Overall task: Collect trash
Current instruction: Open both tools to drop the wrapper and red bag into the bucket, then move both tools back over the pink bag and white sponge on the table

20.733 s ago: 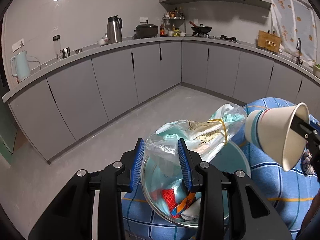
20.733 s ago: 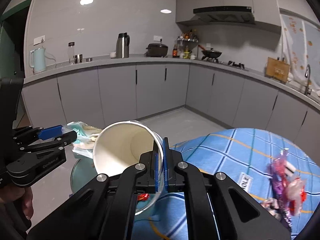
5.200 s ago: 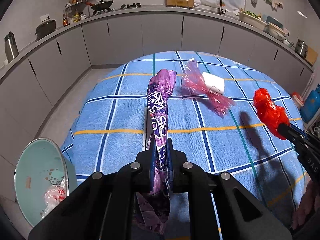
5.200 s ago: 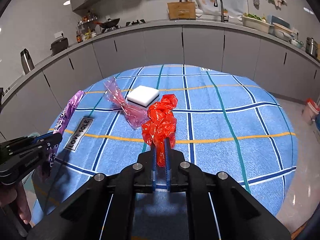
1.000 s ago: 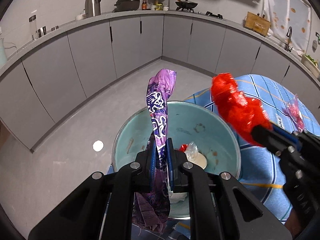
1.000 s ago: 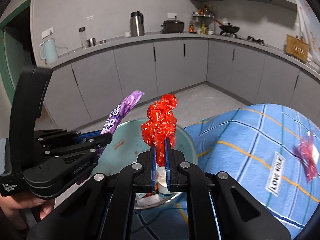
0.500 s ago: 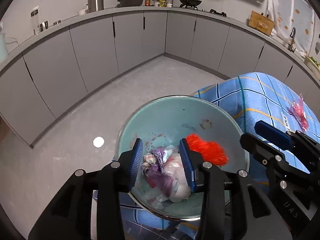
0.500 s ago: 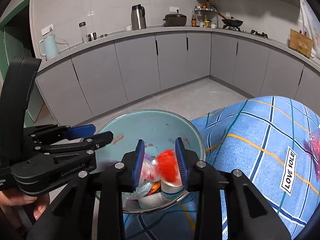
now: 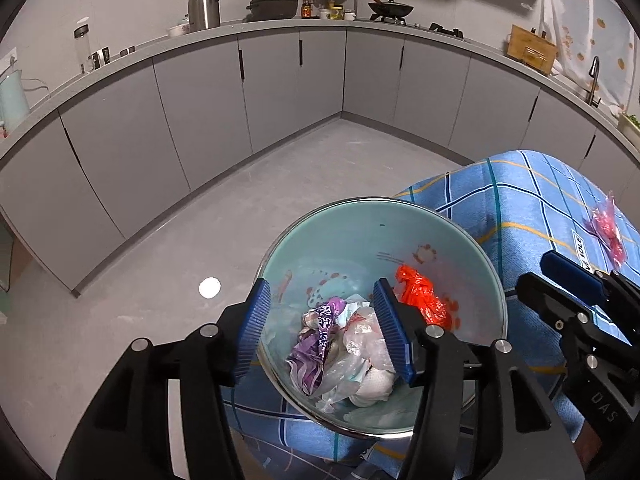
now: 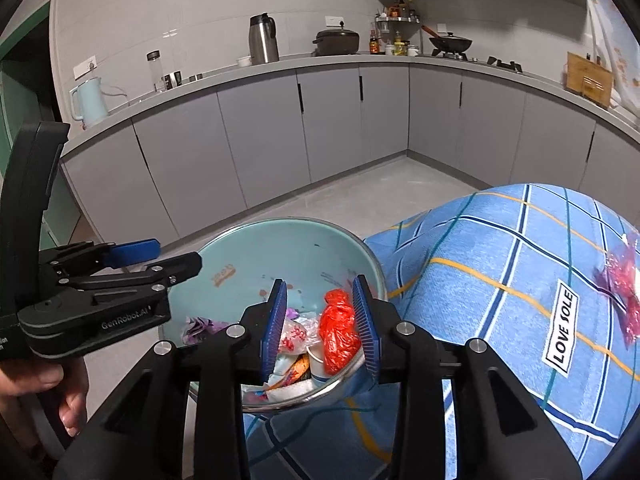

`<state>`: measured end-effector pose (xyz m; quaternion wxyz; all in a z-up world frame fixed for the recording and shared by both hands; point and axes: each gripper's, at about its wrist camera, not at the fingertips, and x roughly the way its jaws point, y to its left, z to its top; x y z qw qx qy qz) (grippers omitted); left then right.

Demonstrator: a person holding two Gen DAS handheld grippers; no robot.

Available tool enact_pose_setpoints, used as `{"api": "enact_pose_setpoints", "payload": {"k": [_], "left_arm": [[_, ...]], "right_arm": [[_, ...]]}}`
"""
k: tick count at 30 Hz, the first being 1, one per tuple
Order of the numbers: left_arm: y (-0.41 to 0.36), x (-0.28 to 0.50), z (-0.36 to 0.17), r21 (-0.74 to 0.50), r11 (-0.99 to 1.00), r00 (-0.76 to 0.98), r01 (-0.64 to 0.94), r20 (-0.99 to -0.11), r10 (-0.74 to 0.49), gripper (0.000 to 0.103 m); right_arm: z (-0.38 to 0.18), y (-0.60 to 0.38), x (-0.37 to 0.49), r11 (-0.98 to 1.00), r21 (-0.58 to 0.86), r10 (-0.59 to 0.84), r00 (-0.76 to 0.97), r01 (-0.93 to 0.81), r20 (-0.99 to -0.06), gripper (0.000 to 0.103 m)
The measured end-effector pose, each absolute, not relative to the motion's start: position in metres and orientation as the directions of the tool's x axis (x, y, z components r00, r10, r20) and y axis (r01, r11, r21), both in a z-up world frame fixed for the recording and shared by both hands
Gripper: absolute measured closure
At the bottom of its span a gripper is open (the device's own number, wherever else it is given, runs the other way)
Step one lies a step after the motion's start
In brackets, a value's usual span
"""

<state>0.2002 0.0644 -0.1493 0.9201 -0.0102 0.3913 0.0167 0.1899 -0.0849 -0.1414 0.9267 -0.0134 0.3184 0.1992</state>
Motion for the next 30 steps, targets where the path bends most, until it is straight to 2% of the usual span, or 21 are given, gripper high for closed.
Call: {"api": "enact_pose_setpoints", "payload": {"k": [4,8,10,13,16,30], "left_arm": [[0.061,0.198,-0.146,0.009,0.999,0.702,-0.042,-0.711,0.036,0.036],[0.053,0.196,-0.144,0.018,0.999,0.703,-0.032,-0.71,0.035,0.03],[0.05,0.195,-0.143,0.024,0.999,0.706,-0.036,-0.707,0.042,0.021],[0.046,0.194,-0.141,0.025,0.999,0.707,-0.031,-0.706,0.04,0.019],[0.041,0.194,-0.141,0.032,0.999,0.707,-0.027,-0.706,0.041,0.012],[-0.023,0.207,-0.135,0.017,0.994,0.719,0.109,-0.692,-0.067,0.006]], "right_arm": [[-0.139,-0.092,0.187,0.925,0.1,0.351,0.727,-0.366,-0.589,0.062],[-0.133,-0.097,0.183,0.931,0.092,0.338,0.743,-0.352,-0.578,0.055],[-0.132,-0.101,0.182,0.935,0.091,0.332,0.749,-0.344,-0.573,0.05],[-0.132,-0.11,0.181,0.94,0.092,0.319,0.758,-0.327,-0.568,0.049],[-0.132,-0.118,0.179,0.946,0.092,0.306,0.765,-0.31,-0.566,0.049],[-0.132,-0.178,0.184,0.98,0.046,0.182,0.794,-0.191,-0.579,0.046]]}}
